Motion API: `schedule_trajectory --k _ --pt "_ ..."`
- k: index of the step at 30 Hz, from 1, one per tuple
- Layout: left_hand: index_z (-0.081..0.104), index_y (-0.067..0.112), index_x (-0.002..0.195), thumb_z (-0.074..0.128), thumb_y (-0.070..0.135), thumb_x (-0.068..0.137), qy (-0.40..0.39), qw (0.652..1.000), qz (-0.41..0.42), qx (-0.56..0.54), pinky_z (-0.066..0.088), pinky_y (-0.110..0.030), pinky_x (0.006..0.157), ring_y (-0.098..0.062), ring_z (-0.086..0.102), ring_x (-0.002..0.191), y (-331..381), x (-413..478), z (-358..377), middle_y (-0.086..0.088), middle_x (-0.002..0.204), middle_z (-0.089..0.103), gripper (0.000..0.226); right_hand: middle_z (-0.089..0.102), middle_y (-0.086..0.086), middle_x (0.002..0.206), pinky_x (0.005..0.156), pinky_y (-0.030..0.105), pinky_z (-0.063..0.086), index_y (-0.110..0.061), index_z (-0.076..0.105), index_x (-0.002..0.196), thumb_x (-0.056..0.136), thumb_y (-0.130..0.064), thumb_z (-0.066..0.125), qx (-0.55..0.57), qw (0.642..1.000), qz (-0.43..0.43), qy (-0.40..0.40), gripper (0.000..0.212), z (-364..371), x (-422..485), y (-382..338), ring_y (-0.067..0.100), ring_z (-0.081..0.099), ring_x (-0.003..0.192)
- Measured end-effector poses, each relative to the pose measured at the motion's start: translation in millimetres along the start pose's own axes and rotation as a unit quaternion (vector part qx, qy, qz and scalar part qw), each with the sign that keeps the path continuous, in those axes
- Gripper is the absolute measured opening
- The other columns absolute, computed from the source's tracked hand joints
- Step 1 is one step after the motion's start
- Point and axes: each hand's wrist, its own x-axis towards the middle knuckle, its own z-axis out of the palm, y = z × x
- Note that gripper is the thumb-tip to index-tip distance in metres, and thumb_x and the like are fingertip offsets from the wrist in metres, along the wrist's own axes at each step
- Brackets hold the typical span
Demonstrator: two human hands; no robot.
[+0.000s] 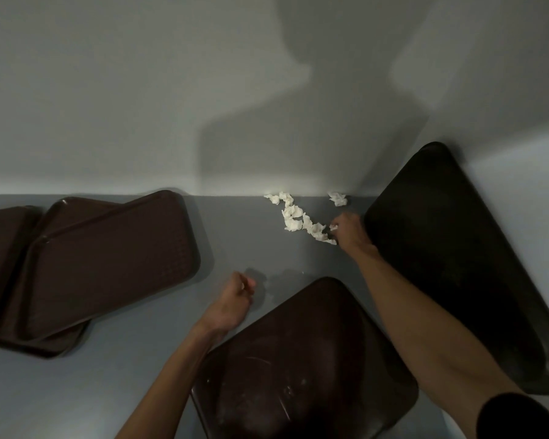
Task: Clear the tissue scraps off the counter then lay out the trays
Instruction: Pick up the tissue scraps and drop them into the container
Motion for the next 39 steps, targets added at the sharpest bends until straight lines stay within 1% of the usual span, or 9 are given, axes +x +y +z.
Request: schedule_trajectory --k 3,8,13,16,19,26,32,37,39 --pt "0.048 -0.009 0.109 0.028 -0.029 0.084 -0.008 0.999 0.019 -0.028 0.048 -0.020 0.070 -0.019 0.054 0.080 -5.0 -6.1 -4.5 -0.008 0.093 0.054 0.037 0.071 0.015 0.086 0.063 0.029 0.042 -0.006 0.078 0.084 0.092 -0.008 0.071 0.014 0.999 0.004 0.029 0.011 2.4 -23.4 3.0 0.030 0.069 0.080" --pt "0.048 -0.007 0.113 0.037 -0.013 0.104 -0.005 0.996 0.040 -0.077 0.058 -0.024 0.065 -0.011 0.070 0.063 -8.1 -14.1 -6.6 -0.020 0.090 0.063 0.016 0.072 0.015 0.098 0.069 0.032 0.051 -0.006 0.076 0.098 0.099 -0.014 0.065 0.103 0.991 0.053 0.063 0.014 -15.5 -65.7 -6.4 0.028 0.068 0.086" --pt "0.051 0.005 0.101 0.049 -0.001 0.105 -0.044 0.991 0.053 -0.116 0.061 -0.029 0.067 -0.023 0.075 0.070 -8.3 -26.1 -0.5 -0.019 0.090 0.070 0.008 0.067 0.000 0.099 0.057 0.006 0.041 -0.012 0.072 0.111 0.102 -0.017 0.066 0.255 0.955 0.100 0.117 0.012 -40.5 -151.4 -37.2 0.008 0.063 0.077" --pt "0.059 0.000 0.102 0.058 0.003 0.102 -0.066 0.990 0.076 -0.101 0.063 -0.036 0.075 -0.028 0.076 0.074 -8.6 -46.2 3.9 -0.017 0.086 0.072 0.003 0.074 0.001 0.108 0.076 0.023 0.063 -0.017 0.073 0.113 0.100 -0.016 0.070 0.394 0.904 0.128 0.106 0.013 -39.7 -216.6 -51.5 0.006 0.074 0.073" --pt "0.065 -0.005 0.107 0.061 0.003 0.100 -0.093 0.987 0.104 -0.076 0.062 -0.029 0.067 -0.026 0.072 0.068 -9.5 -78.6 8.7 -0.019 0.082 0.068 0.011 0.077 -0.004 0.108 0.085 0.033 0.065 -0.022 0.077 0.109 0.098 -0.012 0.072 0.462 0.869 0.136 0.115 0.016 -35.5 -290.7 -63.7 0.005 0.077 0.085" --pt "0.076 0.028 0.102 0.066 0.009 0.098 -0.155 0.972 0.166 0.061 0.060 -0.025 0.072 -0.016 0.076 0.072 -37.6 -164.8 23.0 -0.002 0.083 0.076 0.022 0.076 -0.026 0.095 0.093 0.023 0.057 -0.037 0.081 0.097 0.088 -0.031 0.083 0.451 0.855 0.213 0.143 0.011 -20.1 -445.3 -74.4 -0.008 0.070 0.096" --pt "0.074 0.023 0.103 0.073 0.021 0.096 -0.227 0.950 0.188 0.101 0.056 -0.014 0.080 -0.002 0.076 0.080 -45.6 -234.0 68.6 0.008 0.089 0.079 0.008 0.077 -0.023 0.088 0.083 0.018 0.055 -0.034 0.083 0.091 0.084 -0.035 0.085 0.431 0.849 0.252 0.176 0.008 -8.7 -551.8 -63.8 -0.007 0.072 0.086" --pt "0.074 0.018 0.092 0.065 0.034 0.101 -0.277 0.938 0.175 0.112 0.061 -0.033 0.086 -0.002 0.076 0.081 -78.3 -287.7 122.1 0.005 0.082 0.078 0.021 0.078 -0.016 0.091 0.083 0.026 0.059 -0.031 0.079 0.090 0.087 -0.026 0.082 0.451 0.836 0.276 0.146 0.007 36.3 -627.8 -32.9 0.002 0.075 0.086" --pt "0.074 0.015 0.092 0.061 0.035 0.103 -0.297 0.932 0.161 0.127 0.060 -0.034 0.087 -0.002 0.076 0.081 -98.2 -307.8 144.8 0.005 0.082 0.079 0.026 0.078 -0.015 0.090 0.080 0.026 0.058 -0.030 0.077 0.090 0.088 -0.024 0.082 0.459 0.828 0.291 0.137 0.008 63.7 -656.1 -18.1 0.002 0.074 0.085"
